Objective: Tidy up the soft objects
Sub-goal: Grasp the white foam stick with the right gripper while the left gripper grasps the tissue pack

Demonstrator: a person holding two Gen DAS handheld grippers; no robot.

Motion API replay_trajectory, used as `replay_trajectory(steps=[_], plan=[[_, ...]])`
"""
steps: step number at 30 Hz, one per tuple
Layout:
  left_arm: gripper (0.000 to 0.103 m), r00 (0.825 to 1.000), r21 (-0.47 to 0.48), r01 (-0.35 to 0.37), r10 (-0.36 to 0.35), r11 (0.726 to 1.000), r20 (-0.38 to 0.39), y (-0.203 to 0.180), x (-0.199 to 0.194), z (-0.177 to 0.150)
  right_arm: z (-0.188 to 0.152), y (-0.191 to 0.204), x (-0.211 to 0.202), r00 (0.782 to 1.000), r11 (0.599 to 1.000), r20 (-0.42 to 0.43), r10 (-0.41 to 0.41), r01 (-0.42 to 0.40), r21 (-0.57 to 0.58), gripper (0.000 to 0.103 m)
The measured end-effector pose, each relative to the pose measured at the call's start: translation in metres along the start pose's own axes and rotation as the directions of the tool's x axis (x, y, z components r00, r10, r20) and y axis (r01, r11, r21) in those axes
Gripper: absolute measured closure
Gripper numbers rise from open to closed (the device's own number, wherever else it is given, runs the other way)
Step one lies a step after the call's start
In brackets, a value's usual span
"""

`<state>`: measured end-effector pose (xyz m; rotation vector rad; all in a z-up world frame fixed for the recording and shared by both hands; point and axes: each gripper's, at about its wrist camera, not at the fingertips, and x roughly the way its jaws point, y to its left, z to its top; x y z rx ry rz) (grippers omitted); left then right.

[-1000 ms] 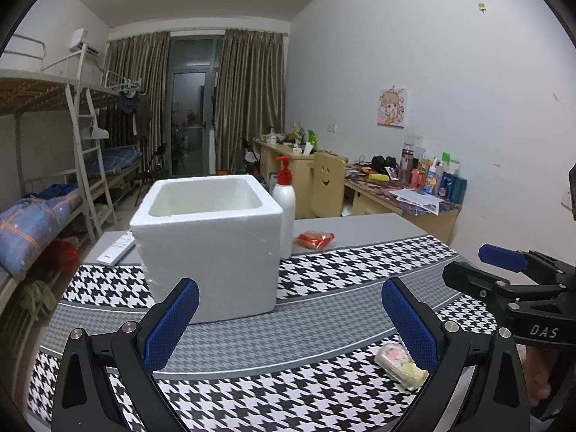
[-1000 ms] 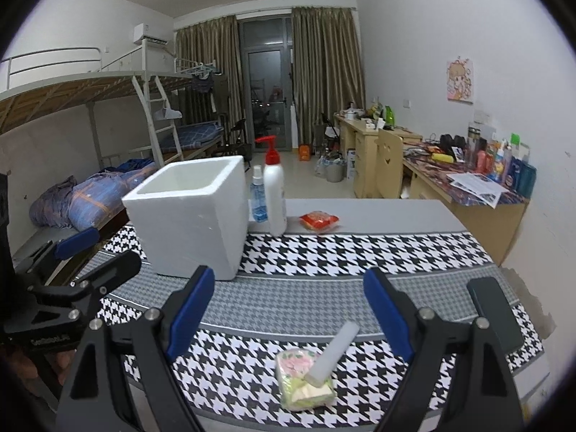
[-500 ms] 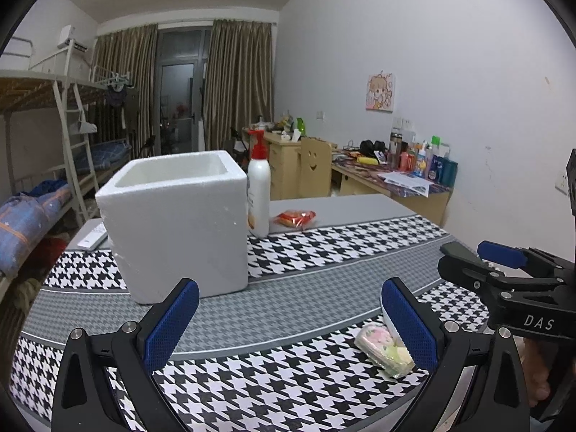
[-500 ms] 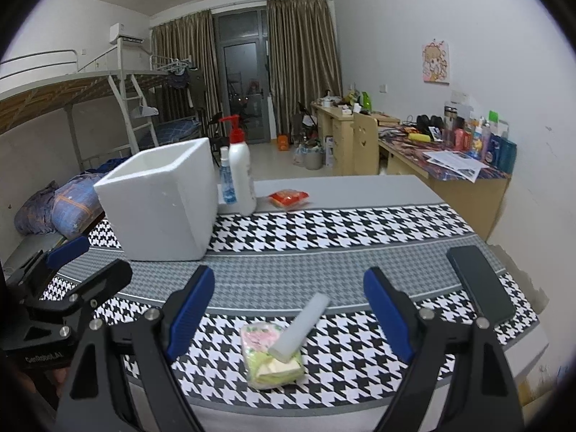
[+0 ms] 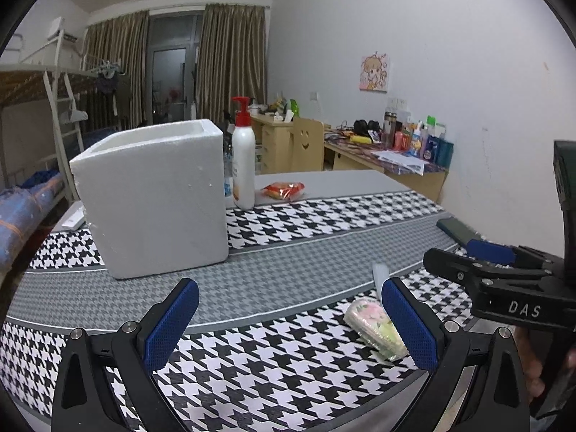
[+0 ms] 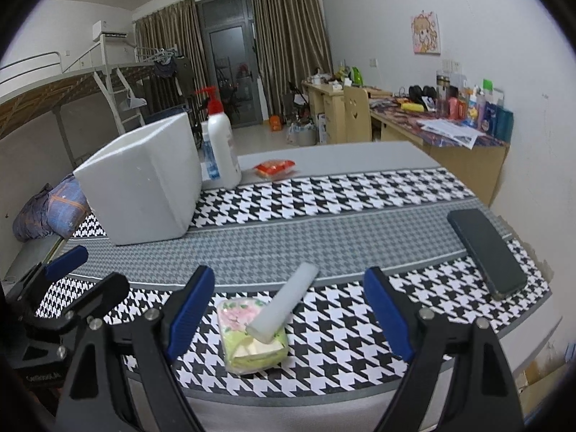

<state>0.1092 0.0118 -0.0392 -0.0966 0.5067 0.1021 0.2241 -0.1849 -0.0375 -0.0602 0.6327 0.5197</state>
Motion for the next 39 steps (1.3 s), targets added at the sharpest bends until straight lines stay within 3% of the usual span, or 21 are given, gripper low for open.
replay_trajectory(steps=[15,21,23,28,32,39], plan=[[0.001,0.998,0.006,-0.007,0.007,1.000,-0.064,-0.001,0.018,-0.016,-0.013,-0.003,0.036,0.995,0.999,-0.097,0.011,-0.007,0.049,0.016],[0.001,0.997,0.010,-0.005,0.005,1.000,-0.083,-0.005,0.023,-0.018,-0.017,-0.005,0.055,0.986,0.996,-0.157,0.053,-0.041,0.083,0.036],[0.001,0.996,0.016,0.000,0.001,1.000,-0.087,-0.007,0.025,-0.019,-0.019,-0.006,0.061,0.979,0.993,-0.187,0.081,-0.063,0.102,0.052],[0.001,0.995,0.027,0.001,0.002,1.000,-0.095,-0.012,0.029,-0.020,-0.023,-0.009,0.073,0.966,0.988,-0.233,0.108,-0.078,0.137,0.061],[0.001,0.994,0.040,0.007,-0.003,0.999,-0.111,-0.019,0.034,-0.021,-0.025,-0.006,0.081,0.948,0.979,-0.266,0.173,-0.135,0.154,0.071],[0.001,0.989,0.061,0.047,-0.038,0.997,-0.143,-0.033,0.041,-0.025,-0.023,-0.017,0.071,0.958,0.974,-0.224,0.178,-0.138,0.182,0.081]])
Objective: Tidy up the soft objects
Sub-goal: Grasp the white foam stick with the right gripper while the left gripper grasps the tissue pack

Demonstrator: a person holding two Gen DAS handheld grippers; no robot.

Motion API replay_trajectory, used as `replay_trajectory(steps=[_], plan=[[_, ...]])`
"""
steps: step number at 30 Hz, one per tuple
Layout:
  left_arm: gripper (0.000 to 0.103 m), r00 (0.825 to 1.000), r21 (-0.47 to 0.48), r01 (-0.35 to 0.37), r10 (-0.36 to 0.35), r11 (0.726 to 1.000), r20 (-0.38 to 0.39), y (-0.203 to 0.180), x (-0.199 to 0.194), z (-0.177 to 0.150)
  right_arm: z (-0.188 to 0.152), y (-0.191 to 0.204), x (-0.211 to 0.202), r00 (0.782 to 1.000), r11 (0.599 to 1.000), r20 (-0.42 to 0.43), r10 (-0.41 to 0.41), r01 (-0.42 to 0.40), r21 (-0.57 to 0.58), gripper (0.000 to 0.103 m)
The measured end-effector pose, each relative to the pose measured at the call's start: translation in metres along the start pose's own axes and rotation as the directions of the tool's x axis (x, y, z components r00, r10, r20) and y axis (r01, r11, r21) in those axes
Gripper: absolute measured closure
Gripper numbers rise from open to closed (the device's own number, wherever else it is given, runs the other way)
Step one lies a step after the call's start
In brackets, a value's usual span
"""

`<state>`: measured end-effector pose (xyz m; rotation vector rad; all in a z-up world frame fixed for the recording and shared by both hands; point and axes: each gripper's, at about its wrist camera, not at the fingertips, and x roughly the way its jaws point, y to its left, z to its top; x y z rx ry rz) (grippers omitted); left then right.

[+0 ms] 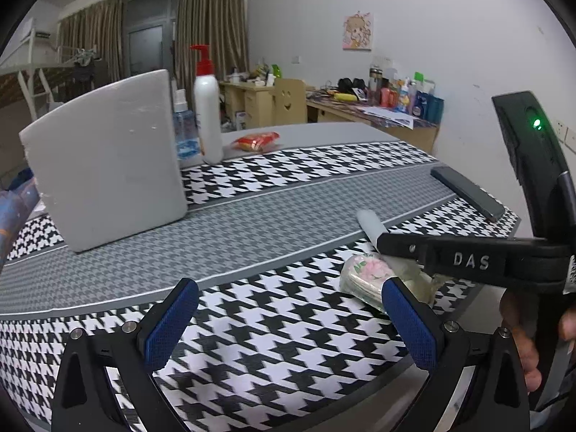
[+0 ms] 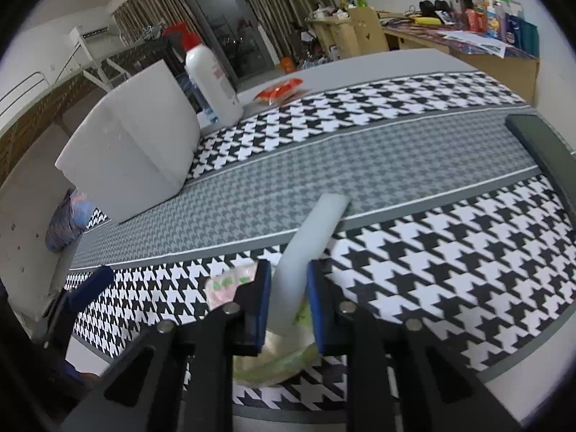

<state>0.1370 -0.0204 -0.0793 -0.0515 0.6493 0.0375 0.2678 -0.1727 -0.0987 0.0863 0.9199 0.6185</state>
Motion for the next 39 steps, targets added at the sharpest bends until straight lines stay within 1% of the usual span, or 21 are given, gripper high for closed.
replay_trajectory(steps=[7,10,12,16,19,24,25,27,29,31,33,35,36,39], plan=[[0.001,0.998,0.028,0.054,-0.054,0.998,-0.024,-0.017,0.005,0.000,0.000,-0.015,-0.020,0.999,1.000,0.048,-0.004,0.003,0.031,0.082],[0.001,0.996,0.030,0.081,-0.079,0.996,-0.041,-0.025,0.008,0.000,-0.002,-0.023,-0.025,0.998,0.999,0.058,-0.023,0.021,0.041,0.089],[0.001,0.996,0.033,0.080,-0.078,0.996,-0.053,-0.029,0.011,0.000,-0.003,-0.027,-0.027,0.998,0.999,0.060,-0.032,0.030,0.038,0.089],[0.001,0.991,0.014,0.115,-0.114,0.993,-0.070,-0.034,0.015,0.001,-0.007,-0.031,-0.028,0.996,0.997,0.060,-0.067,0.065,0.028,0.089],[0.001,0.989,-0.001,0.118,-0.118,0.993,-0.090,-0.037,0.022,0.003,-0.010,-0.036,-0.032,0.994,0.996,0.068,-0.088,0.086,0.024,0.089],[0.015,0.985,-0.019,0.114,-0.115,0.993,-0.126,-0.040,0.032,0.004,-0.012,-0.039,-0.041,0.991,0.995,0.091,-0.096,0.096,0.013,0.089],[0.016,0.984,-0.020,0.115,-0.116,0.993,-0.136,-0.041,0.034,0.004,-0.013,-0.039,-0.042,0.991,0.995,0.093,-0.097,0.097,0.010,0.089],[0.024,0.980,-0.018,0.123,-0.125,0.992,-0.158,-0.043,0.039,0.003,-0.013,-0.040,-0.042,0.991,0.996,0.092,-0.094,0.094,0.009,0.089],[0.028,0.976,-0.014,0.126,-0.126,0.992,-0.178,-0.046,0.044,0.002,-0.014,-0.041,-0.042,0.991,0.996,0.090,-0.095,0.094,0.008,0.088],[0.033,0.974,-0.011,0.134,-0.134,0.991,-0.181,-0.049,0.045,0.002,-0.015,-0.042,-0.042,0.992,0.996,0.089,-0.093,0.093,0.008,0.088],[0.043,0.973,-0.014,0.146,-0.146,0.989,-0.179,-0.051,0.046,0.004,-0.016,-0.042,-0.043,0.992,0.996,0.089,-0.091,0.091,0.006,0.088],[0.050,0.970,-0.023,0.160,-0.162,0.987,-0.184,-0.051,0.048,0.005,-0.017,-0.042,-0.042,0.992,0.996,0.085,-0.092,0.091,0.008,0.088],[0.056,0.968,-0.023,0.167,-0.169,0.986,-0.185,-0.052,0.049,0.005,-0.017,-0.042,-0.042,0.992,0.996,0.083,-0.094,0.093,0.008,0.088],[0.066,0.967,-0.026,0.179,-0.181,0.984,-0.181,-0.053,0.049,0.006,-0.019,-0.042,-0.043,0.992,0.996,0.082,-0.092,0.091,0.008,0.088]])
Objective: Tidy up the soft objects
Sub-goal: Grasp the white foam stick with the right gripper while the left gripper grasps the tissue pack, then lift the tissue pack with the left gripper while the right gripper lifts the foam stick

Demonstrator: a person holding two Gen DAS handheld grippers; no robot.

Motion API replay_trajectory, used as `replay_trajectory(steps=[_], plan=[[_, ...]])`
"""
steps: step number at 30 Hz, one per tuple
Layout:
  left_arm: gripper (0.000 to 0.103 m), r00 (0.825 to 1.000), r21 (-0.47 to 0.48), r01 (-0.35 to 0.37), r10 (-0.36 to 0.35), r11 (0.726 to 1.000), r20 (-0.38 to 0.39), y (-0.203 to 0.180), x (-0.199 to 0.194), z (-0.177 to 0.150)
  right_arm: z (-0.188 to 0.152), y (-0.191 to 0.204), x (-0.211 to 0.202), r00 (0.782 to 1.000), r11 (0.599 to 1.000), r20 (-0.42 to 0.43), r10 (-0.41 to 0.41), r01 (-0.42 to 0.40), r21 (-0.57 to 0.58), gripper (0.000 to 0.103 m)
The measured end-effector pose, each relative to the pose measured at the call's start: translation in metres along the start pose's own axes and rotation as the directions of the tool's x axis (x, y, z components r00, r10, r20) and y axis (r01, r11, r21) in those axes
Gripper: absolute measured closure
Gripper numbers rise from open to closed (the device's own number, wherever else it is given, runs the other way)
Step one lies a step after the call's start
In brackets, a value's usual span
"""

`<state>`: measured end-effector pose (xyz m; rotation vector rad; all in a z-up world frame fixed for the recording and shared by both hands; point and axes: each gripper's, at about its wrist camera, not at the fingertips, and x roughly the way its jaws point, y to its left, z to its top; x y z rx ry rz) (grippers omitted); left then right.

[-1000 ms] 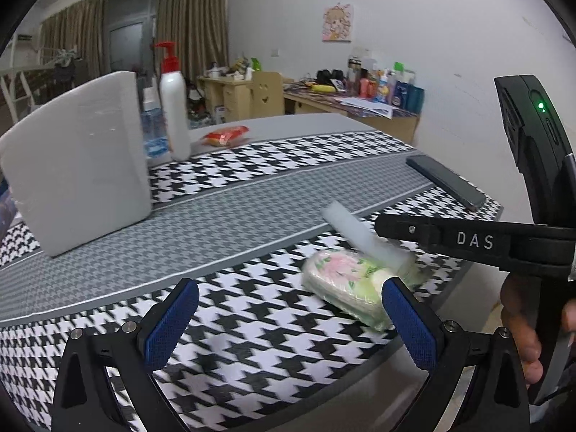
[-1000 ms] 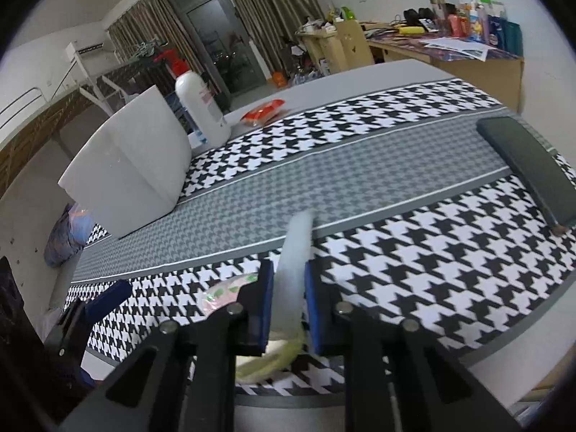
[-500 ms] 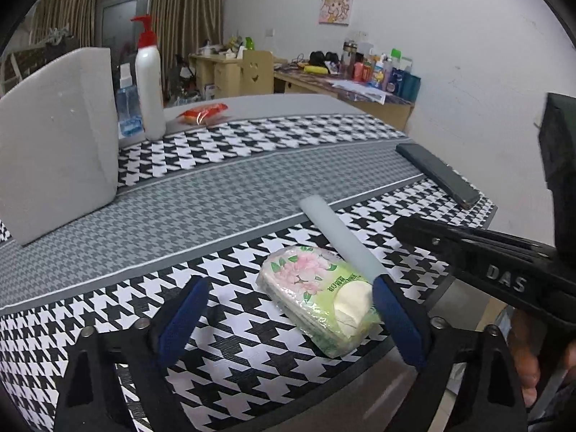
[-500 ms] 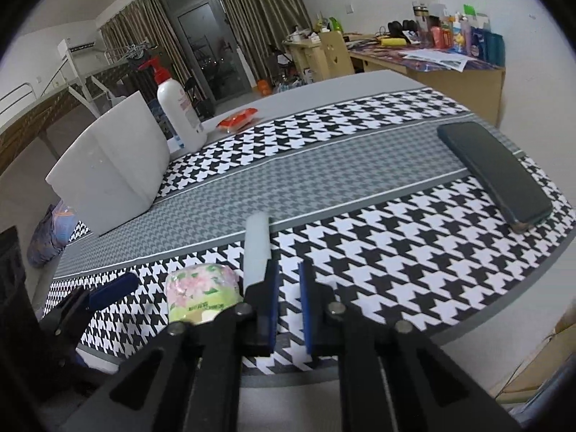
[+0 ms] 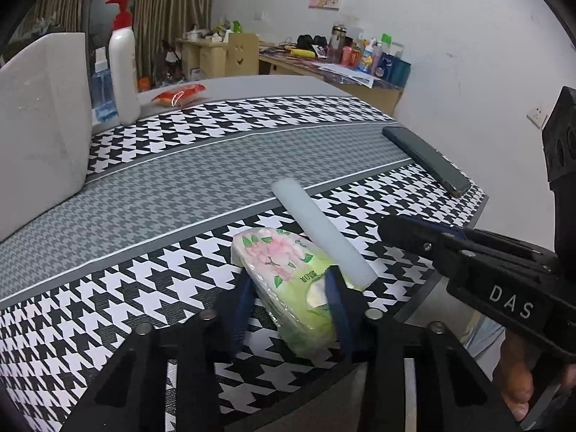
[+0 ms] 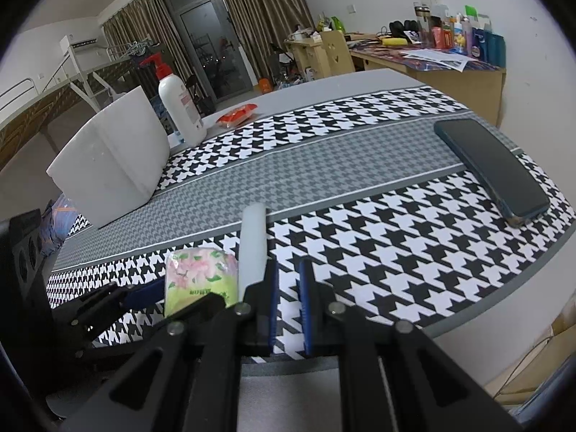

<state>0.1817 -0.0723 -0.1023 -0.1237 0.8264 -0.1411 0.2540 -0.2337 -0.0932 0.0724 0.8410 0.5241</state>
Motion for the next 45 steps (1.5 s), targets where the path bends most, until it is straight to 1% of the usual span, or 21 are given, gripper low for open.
replay_trajectory(steps=[2,4,8,17,24,26,28,30,32,33,35,36,38,41,43,45], plan=[[0.071,1.000,0.003,0.004,-0.004,1.000,0.010,0.000,-0.003,0.000,-0.001,0.001,0.000,1.000,1.000,-0.002,0.004,-0.004,-0.002,0.081],[0.074,1.000,0.004,0.003,-0.003,1.000,0.025,0.002,-0.009,0.000,-0.001,0.002,0.001,1.000,1.000,-0.006,0.007,-0.007,-0.004,0.079],[0.075,0.998,0.001,-0.021,0.021,1.000,0.066,0.010,-0.023,-0.002,-0.001,0.009,0.004,1.000,1.000,-0.008,0.004,-0.004,-0.028,0.079],[0.075,0.994,-0.016,-0.066,0.068,0.998,0.088,0.027,-0.035,-0.006,-0.001,0.032,0.015,1.000,0.995,-0.022,0.006,-0.009,-0.102,0.079],[0.077,0.992,-0.020,-0.079,0.081,0.997,0.093,0.036,-0.038,-0.006,-0.003,0.045,0.025,0.998,0.986,-0.037,-0.049,0.042,-0.163,0.079],[0.079,0.994,-0.020,-0.071,0.073,0.997,0.084,0.037,-0.037,-0.007,-0.003,0.048,0.026,0.997,0.982,-0.034,-0.062,0.055,-0.179,0.079],[0.079,0.996,-0.020,-0.047,0.049,0.999,0.069,0.037,-0.035,-0.009,-0.003,0.047,0.027,0.996,0.981,-0.035,-0.077,0.070,-0.180,0.079],[0.080,0.997,-0.017,-0.036,0.037,0.999,0.071,0.037,-0.036,-0.010,-0.003,0.046,0.028,0.995,0.979,-0.034,-0.099,0.091,-0.183,0.076],[0.081,0.997,-0.017,-0.024,0.025,1.000,0.071,0.037,-0.036,-0.010,-0.003,0.045,0.028,0.994,0.979,-0.036,-0.099,0.091,-0.182,0.074],[0.082,0.997,-0.019,-0.020,0.022,1.000,0.071,0.038,-0.036,-0.010,-0.003,0.045,0.029,0.994,0.979,-0.039,-0.101,0.092,-0.181,0.074],[0.085,0.997,-0.021,-0.016,0.018,1.000,0.077,0.039,-0.038,-0.010,-0.003,0.045,0.031,0.992,0.975,-0.042,-0.123,0.113,-0.189,0.069],[0.085,0.997,-0.020,-0.016,0.018,1.000,0.081,0.039,-0.040,-0.011,-0.003,0.045,0.033,0.991,0.975,-0.053,-0.125,0.113,-0.189,0.069],[0.085,0.996,-0.018,-0.017,0.018,1.000,0.085,0.040,-0.042,-0.011,-0.003,0.044,0.035,0.991,0.976,-0.048,-0.122,0.111,-0.188,0.068],[0.085,0.996,-0.021,-0.020,0.022,1.000,0.087,0.042,-0.043,-0.012,-0.002,0.045,0.036,0.992,0.976,-0.044,-0.122,0.112,-0.187,0.069],[0.085,0.996,-0.022,-0.022,0.024,1.000,0.088,0.043,-0.044,-0.013,-0.001,0.044,0.036,0.993,0.979,-0.049,-0.110,0.100,-0.179,0.081],[0.086,0.996,-0.023,-0.023,0.025,0.999,0.090,0.045,-0.045,-0.012,0.001,0.043,0.036,0.994,0.983,-0.048,-0.099,0.090,-0.163,0.084]])
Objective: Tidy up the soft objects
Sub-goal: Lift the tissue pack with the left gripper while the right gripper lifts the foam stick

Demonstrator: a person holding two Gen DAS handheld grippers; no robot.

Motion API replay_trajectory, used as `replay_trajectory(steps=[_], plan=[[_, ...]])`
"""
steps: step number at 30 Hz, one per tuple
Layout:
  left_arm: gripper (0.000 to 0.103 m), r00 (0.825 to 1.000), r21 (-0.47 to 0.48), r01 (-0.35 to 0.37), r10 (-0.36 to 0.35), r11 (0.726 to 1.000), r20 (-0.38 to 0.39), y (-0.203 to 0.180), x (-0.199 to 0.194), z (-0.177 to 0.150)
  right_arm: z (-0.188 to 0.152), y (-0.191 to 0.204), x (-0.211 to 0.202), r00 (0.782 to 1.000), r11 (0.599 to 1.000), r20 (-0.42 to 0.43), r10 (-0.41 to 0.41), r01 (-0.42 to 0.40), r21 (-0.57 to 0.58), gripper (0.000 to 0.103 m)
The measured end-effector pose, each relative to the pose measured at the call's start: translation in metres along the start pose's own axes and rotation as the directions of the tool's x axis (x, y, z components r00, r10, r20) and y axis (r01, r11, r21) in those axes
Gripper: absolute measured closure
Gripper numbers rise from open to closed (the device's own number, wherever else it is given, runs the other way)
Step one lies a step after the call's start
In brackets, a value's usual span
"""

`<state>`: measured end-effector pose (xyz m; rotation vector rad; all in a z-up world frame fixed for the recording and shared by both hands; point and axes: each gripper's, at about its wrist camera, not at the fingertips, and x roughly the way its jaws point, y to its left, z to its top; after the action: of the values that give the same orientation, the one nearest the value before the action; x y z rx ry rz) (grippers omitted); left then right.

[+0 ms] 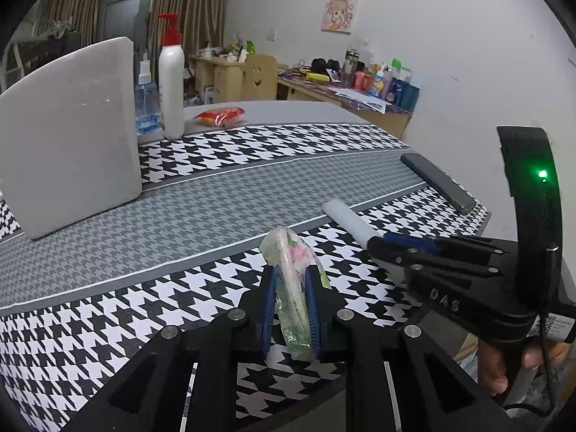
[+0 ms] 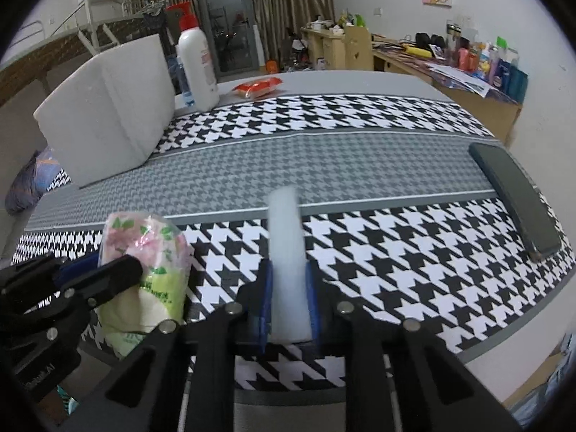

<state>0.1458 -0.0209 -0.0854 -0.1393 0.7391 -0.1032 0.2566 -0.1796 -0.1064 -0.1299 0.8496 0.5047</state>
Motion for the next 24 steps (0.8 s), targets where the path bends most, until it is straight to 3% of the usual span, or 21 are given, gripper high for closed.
replay_trajectory(steps=[2,24], plan=[[0.086,1.000,0.007,-0.001,0.001,1.000,0.006,0.000,-0.002,0.001,0.001,-0.001,-0.002,1.000,1.000,0.009,0.006,-0.006,0.009,0.088],[0.086,0.989,0.006,-0.095,0.094,0.995,0.114,0.023,-0.037,0.022,0.010,0.018,-0.047,0.984,0.997,0.159,0.080,-0.079,-0.011,0.088]])
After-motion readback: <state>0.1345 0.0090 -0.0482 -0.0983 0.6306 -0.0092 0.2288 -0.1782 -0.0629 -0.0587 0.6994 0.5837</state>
